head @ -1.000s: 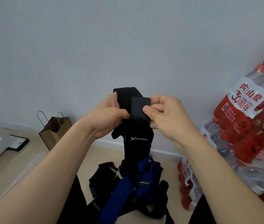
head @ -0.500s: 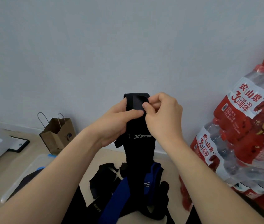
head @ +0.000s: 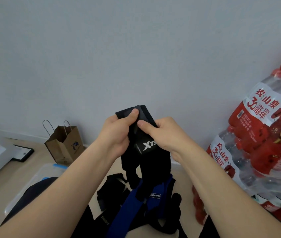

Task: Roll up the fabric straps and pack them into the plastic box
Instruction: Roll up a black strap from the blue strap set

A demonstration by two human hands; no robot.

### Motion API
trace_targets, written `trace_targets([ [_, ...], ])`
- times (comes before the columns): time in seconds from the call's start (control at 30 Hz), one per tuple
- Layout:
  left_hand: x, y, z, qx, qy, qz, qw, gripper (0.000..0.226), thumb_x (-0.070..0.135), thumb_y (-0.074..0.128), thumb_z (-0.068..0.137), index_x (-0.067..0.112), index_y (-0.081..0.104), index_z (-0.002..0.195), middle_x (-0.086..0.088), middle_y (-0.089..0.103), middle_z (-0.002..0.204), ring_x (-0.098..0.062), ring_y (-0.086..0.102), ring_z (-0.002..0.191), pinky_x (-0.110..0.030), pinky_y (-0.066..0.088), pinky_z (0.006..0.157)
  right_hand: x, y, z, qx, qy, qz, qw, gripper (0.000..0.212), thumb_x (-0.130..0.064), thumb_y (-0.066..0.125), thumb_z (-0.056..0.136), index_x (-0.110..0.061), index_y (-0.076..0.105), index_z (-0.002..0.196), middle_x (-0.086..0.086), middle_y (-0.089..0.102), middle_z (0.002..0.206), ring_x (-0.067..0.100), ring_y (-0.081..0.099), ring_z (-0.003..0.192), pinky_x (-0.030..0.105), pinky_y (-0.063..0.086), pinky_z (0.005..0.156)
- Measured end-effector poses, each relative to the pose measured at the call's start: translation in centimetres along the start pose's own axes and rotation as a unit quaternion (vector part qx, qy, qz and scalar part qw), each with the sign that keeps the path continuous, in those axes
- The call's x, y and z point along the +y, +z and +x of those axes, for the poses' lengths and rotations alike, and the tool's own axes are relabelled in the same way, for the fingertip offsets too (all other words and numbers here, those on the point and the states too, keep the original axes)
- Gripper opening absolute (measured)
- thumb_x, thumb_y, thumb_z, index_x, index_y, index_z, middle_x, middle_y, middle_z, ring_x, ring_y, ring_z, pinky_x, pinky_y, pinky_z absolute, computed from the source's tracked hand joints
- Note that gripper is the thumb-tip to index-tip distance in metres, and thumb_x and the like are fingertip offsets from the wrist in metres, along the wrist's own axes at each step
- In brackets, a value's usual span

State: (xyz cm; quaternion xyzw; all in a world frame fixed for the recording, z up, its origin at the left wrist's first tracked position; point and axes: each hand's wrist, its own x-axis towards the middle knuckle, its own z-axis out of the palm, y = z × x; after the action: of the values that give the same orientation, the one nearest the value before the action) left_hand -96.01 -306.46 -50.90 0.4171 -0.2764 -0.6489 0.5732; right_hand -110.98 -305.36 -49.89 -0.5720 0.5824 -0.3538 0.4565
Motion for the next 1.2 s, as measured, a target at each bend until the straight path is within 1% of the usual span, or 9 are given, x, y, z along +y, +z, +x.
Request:
trace_targets([
  [0.17,0.2,-0.6,0.3,0.055,-0.080,0.067,0.993,0.033,0.022,0.080,0.096,-0.001,0.077,0.120,-0.021,0.080,0.117,-0.035,0.080,0.103,-0.047,0.067,0.086,-0.1,-0.3,-0.2,-0.029,-0.034,-0.086,0.995,0.036,-0.033,0.069,0.105,0.000,0.074,0.091,0.012,0.079,0.079,0.019,0.072,0.065,0.032,0.054,0.064],
  [0.27,1.5,-1.8,-0.1,0.065,-0.062,0.275,0.957,0.040,0.042,0.089,0.086,0.006,0.080,0.102,-0.011,0.084,0.092,-0.020,0.081,0.071,-0.029,0.063,0.058,0.6,-0.7,-0.7,-0.075,-0.027,-0.094,0.992,0.022,-0.024,0.065,0.108,-0.007,0.077,0.101,0.016,0.082,0.096,0.034,0.080,0.090,0.052,0.062,0.087],
  [0.4,1.7,-2.6,-1.4,0.132,0.069,0.558,0.816,0.056,0.056,0.066,0.092,0.005,0.068,0.071,0.001,0.070,0.056,-0.022,0.066,0.051,-0.028,0.052,0.052,0.6,-1.0,-1.0,-0.055,-0.040,-0.084,0.994,0.023,-0.019,0.058,0.109,-0.014,0.079,0.103,0.004,0.083,0.098,0.024,0.080,0.093,0.043,0.061,0.092],
  [0.47,1.3,-2.7,-1.9,0.150,0.187,0.639,0.731,0.030,0.037,0.060,0.092,0.011,0.062,0.077,-0.002,0.067,0.068,-0.028,0.063,0.067,-0.034,0.050,0.061,0.2,-1.1,-0.9,-0.026,-0.046,-0.092,0.994,0.032,-0.023,0.056,0.111,-0.001,0.073,0.095,0.007,0.075,0.088,0.025,0.070,0.080,0.041,0.052,0.081],
  [0.5,1.3,-2.8,-2.3,0.107,0.221,0.637,0.731,0.008,0.024,0.059,0.090,0.018,0.064,0.091,-0.001,0.068,0.084,-0.026,0.065,0.081,-0.037,0.052,0.070,0.0,-1.2,-1.0,-0.011,-0.052,-0.102,0.993,0.038,-0.026,0.055,0.112,0.003,0.067,0.090,0.009,0.067,0.081,0.024,0.062,0.075,0.040,0.046,0.076],
  [0.67,1.3,-3.1,-3.5,-0.226,0.266,0.602,0.719,0.077,-0.007,0.062,0.089,0.028,0.049,0.156,0.011,0.052,0.157,-0.007,0.045,0.148,-0.028,0.035,0.122,-0.8,-1.2,-1.9,-0.002,-0.068,-0.175,0.982,0.044,-0.030,0.049,0.114,-0.017,0.053,0.072,-0.001,0.048,0.069,0.018,0.044,0.064,0.036,0.033,0.063],
  [0.87,-0.5,-1.4,-4.2,-0.101,0.291,0.572,0.760,0.043,-0.009,0.057,0.087,0.016,0.076,0.116,-0.001,0.077,0.091,-0.024,0.068,0.084,-0.030,0.049,0.074,-0.6,-1.1,-2.5,0.034,-0.066,-0.112,0.991,0.046,-0.039,0.054,0.111,-0.020,0.051,0.069,-0.002,0.042,0.065,0.014,0.040,0.059,0.035,0.032,0.062],
  [1.0,-1.9,-1.3,-4.8,-0.051,0.267,0.582,0.767,0.018,-0.001,0.054,0.093,0.012,0.064,0.084,-0.001,0.064,0.071,-0.037,0.063,0.077,-0.037,0.036,0.061,-0.4,-2.7,-3.6,-0.049,0.061,0.035,0.996,0.060,-0.064,0.078,0.087,-0.004,0.080,0.093,0.007,0.082,0.088,0.026,0.079,0.077,0.037,0.061,0.078],
  [1.2,-2.4,-2.0,-5.6,-0.066,0.145,0.564,0.811,0.033,0.019,0.059,0.106,-0.001,0.057,0.080,-0.021,0.061,0.071,-0.043,0.059,0.069,-0.041,0.042,0.063,-0.3,-6.2,-5.1,-0.190,0.088,0.157,0.965,0.020,-0.026,0.084,0.086,-0.009,0.086,0.096,0.015,0.082,0.100,0.023,0.080,0.081,0.030,0.063,0.066],
])
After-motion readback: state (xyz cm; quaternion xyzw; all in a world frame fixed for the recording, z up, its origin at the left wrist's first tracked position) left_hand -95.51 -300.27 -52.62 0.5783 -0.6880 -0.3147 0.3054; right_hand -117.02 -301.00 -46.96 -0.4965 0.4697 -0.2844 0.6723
